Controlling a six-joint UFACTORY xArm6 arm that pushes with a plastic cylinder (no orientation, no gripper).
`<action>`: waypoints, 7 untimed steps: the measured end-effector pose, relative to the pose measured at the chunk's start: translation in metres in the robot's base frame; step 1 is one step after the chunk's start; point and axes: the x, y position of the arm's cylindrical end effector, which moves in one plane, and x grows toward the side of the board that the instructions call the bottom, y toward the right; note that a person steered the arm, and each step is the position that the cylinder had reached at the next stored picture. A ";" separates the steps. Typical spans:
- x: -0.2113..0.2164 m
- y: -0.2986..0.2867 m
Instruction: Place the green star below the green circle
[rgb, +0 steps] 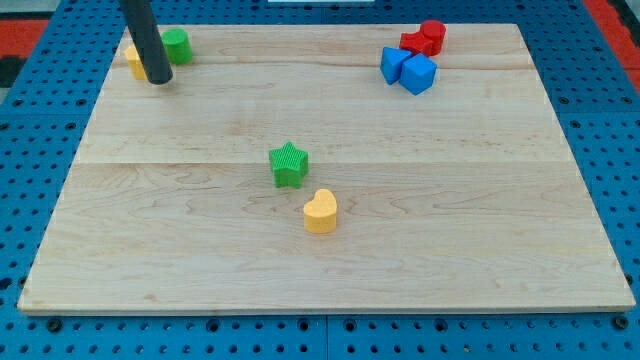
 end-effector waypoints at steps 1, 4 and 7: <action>0.013 0.107; 0.145 0.219; 0.139 0.069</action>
